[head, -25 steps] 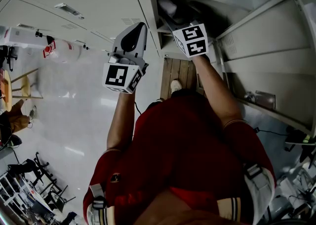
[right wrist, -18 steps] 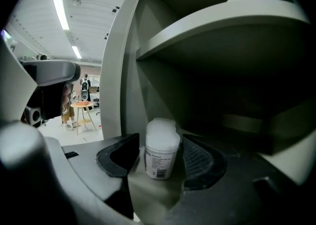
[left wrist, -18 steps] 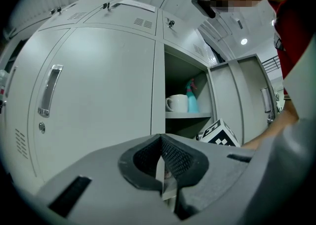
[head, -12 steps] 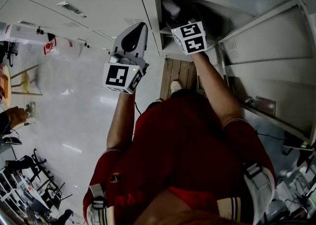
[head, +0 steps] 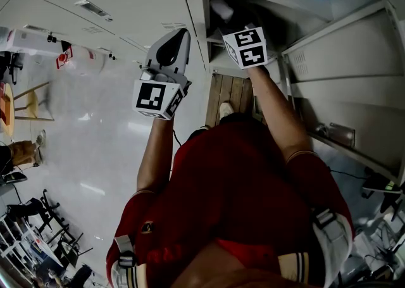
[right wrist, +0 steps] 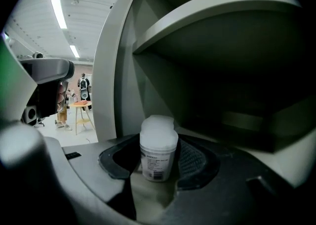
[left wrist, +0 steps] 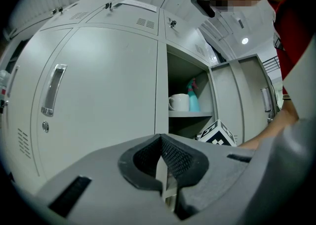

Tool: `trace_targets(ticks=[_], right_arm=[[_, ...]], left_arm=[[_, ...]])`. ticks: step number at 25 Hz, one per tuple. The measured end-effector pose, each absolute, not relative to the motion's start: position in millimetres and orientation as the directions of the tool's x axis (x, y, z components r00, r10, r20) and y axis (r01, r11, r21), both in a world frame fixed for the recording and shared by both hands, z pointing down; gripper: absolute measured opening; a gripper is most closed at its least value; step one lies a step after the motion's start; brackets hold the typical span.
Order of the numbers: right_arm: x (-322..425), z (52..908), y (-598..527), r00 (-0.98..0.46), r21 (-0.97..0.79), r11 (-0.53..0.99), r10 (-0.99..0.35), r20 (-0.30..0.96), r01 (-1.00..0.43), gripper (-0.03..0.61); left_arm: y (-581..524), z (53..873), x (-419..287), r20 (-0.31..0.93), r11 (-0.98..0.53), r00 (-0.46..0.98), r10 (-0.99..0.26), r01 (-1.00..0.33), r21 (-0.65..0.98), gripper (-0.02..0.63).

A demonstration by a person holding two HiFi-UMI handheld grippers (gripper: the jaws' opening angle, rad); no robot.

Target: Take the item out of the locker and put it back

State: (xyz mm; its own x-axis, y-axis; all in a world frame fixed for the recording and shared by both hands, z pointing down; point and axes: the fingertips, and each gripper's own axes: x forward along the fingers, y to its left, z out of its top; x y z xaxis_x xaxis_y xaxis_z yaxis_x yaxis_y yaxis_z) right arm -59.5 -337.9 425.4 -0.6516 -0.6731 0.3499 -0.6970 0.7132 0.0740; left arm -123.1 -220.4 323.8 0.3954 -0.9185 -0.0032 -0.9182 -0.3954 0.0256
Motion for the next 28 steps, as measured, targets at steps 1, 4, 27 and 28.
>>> trace_targets(ticks=[1, 4, 27, 28], right_arm=[[-59.2, 425.4, -337.0, -0.652, 0.074, 0.712, -0.675, 0.346, -0.698, 0.206], [-57.4, 424.1, -333.4, -0.646, 0.079, 0.705, -0.684, 0.339, -0.705, 0.204], [-20.3, 380.7, -251.1, -0.566, 0.092, 0.6, -0.788, 0.242, -0.795, 0.201], [-19.1, 379.2, -245.3, -0.562, 0.091, 0.595, -0.792, 0.239, -0.799, 0.201]], left_arm=[[-220.0, 324.3, -123.1, -0.002, -0.397, 0.397, -0.918, -0.918, 0.027, 0.006], [-218.5, 324.2, -123.0, 0.0, -0.402, 0.402, -0.916, -0.915, 0.029, 0.006], [-157.5, 312.2, -108.9, -0.032, -0.49, 0.49, -0.871, -0.871, 0.017, 0.006], [-153.9, 311.8, -109.2, -0.033, -0.494, 0.493, -0.869, -0.869, 0.017, 0.006]])
